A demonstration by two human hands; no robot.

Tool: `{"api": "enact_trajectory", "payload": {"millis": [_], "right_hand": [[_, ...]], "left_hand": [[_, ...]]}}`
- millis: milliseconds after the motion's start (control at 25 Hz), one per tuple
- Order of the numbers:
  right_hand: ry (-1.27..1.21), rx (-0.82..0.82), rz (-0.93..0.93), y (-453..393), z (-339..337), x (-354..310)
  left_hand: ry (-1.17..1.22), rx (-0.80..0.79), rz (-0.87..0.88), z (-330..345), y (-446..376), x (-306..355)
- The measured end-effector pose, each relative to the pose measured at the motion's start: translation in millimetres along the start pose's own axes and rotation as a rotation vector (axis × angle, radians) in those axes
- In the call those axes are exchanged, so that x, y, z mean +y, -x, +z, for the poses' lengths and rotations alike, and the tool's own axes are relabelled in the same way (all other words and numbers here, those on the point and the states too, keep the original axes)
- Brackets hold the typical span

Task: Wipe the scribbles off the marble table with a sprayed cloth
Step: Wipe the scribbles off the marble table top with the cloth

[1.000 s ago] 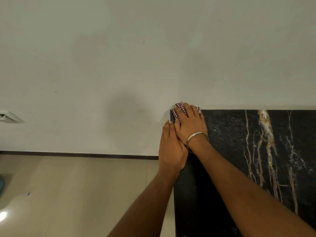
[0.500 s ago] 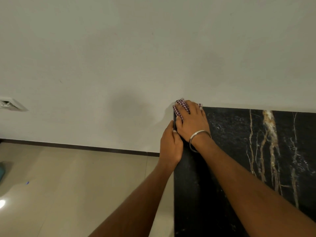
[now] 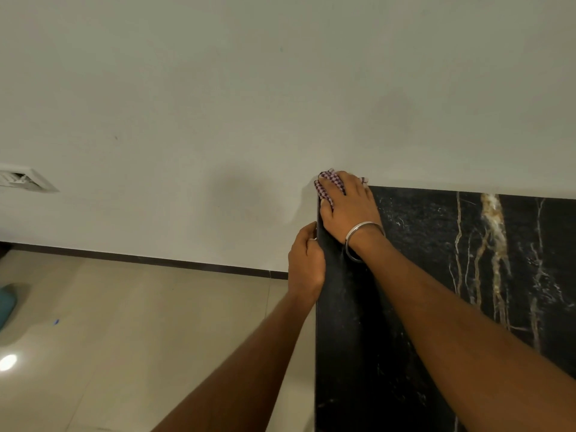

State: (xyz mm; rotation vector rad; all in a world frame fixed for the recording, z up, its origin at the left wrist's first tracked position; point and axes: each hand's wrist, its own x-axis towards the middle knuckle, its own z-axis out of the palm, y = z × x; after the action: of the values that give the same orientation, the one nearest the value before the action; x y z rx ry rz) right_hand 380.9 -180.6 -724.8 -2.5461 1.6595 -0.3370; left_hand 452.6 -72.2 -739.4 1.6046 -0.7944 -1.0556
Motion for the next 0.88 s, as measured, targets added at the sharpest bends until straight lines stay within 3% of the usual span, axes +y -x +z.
{"api": "enact_trajectory", "payload": {"millis": [280,560,760,880], "right_hand": [[0.002,-0.001,-0.032,69.6,-9.6,-20.1],[0.040,0.016,0.256,69.3,-14.2,-1.3],[0.038,-0.004,0.132,100.0,-11.0,-48.5],[0.050,-0.007,0.121,109.8,-12.4,-37.5]], "left_hand": [[0.088,-0.013,0.019,-6.1,23.0,0.8],[0.028,-0.083,-0.012,-20.5,27.2,2.7],[0.123,-0.045,-0.046,-20.4,41.2,-1.6],[0.116,-0.060,-0.034,-24.2,49.7,2.1]]}}
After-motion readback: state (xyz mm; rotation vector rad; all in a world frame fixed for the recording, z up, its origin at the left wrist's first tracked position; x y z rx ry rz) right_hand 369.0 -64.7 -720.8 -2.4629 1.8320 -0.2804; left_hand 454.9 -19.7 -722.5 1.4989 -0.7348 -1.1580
